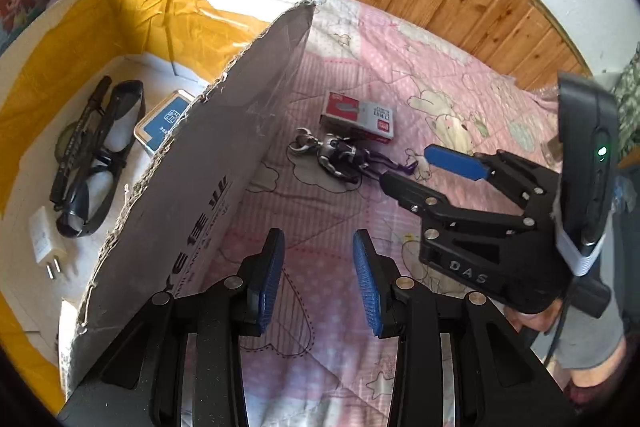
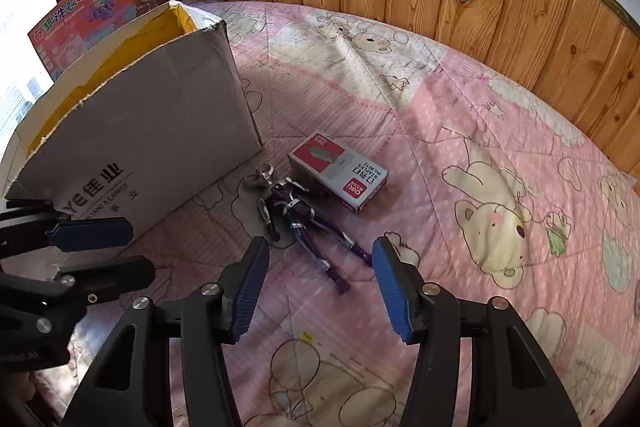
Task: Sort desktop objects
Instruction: 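Move both tools back from the box toward the action figure and staples box, then grasp the purple action figure with the left tool while the right tool grasps the staples box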
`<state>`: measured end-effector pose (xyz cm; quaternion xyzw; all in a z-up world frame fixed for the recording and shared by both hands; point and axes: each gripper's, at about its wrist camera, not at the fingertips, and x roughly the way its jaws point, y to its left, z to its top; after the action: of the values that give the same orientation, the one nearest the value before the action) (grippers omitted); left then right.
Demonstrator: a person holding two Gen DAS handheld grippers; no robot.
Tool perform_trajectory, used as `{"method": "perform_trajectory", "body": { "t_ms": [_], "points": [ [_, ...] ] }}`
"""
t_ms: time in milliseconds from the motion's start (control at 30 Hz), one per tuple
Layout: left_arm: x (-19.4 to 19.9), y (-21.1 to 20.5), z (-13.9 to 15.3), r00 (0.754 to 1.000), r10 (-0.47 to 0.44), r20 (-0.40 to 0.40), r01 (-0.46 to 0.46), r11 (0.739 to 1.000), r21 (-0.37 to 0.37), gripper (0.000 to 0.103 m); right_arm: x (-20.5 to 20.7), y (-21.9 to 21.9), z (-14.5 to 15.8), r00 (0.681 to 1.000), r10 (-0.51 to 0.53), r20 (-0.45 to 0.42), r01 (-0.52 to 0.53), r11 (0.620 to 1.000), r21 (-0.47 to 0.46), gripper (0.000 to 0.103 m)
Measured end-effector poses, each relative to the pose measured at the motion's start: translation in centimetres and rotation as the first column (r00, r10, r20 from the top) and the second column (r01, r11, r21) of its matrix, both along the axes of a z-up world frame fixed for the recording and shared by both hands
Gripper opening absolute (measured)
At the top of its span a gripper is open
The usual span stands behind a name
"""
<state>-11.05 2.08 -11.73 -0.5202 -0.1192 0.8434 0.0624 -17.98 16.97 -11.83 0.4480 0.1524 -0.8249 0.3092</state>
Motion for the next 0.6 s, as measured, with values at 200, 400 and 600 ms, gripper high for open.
{"method": "perform_trajectory", "body": {
  "t_ms": [200, 400, 600],
  "points": [
    [0.2, -0.7, -0.1, 1.000, 0.007, 0.005, -0.008, 0.998, 0.060, 0.037, 0.4, -0.8, -2.5, 0.919, 0.196, 0.341, -0.178, 0.980, -0.083, 0.053],
    [-0.3, -0.5, -0.5, 1.000, -0.005, 0.011, 0.004, 0.997, 0.072, 0.038, -0.7, 1.2, 1.6, 0.947, 0.182, 0.265, -0.175, 0.983, -0.050, 0.057],
    [-1.4, 0.5, -1.5, 1.000, -0.017, 0.018, 0.015, 0.996, 0.092, 0.040, -6.0, -0.8, 0.7, 0.991, 0.097, 0.092, -0.103, 0.993, 0.062, 0.061]
  ]
}}
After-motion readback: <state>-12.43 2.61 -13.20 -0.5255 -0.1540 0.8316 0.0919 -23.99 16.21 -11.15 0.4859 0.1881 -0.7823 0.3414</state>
